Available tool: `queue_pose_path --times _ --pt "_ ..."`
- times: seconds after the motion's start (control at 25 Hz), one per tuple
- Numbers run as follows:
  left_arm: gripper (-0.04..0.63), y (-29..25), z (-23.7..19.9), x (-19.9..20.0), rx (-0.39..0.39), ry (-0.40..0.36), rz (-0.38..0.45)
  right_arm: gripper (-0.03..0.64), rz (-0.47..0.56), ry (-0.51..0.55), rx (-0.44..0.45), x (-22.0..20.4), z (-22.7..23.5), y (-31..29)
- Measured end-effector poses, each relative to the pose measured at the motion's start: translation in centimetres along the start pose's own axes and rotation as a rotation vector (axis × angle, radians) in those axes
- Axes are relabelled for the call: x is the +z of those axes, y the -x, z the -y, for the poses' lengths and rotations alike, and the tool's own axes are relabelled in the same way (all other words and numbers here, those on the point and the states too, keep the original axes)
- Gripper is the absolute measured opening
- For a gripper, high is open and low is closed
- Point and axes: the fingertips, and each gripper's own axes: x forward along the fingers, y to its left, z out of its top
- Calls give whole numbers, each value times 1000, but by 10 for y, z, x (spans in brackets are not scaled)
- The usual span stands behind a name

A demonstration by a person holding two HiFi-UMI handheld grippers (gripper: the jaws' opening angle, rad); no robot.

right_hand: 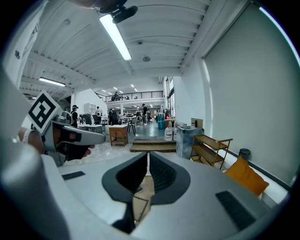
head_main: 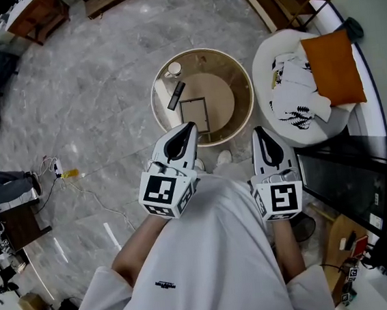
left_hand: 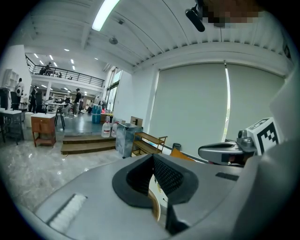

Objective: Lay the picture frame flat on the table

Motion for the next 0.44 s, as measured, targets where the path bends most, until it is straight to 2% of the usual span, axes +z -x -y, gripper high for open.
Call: queue_pose_path --times 0.44 --pt "5 -7 7 0 -29 -3 7 5 10 5 -19 1 6 3"
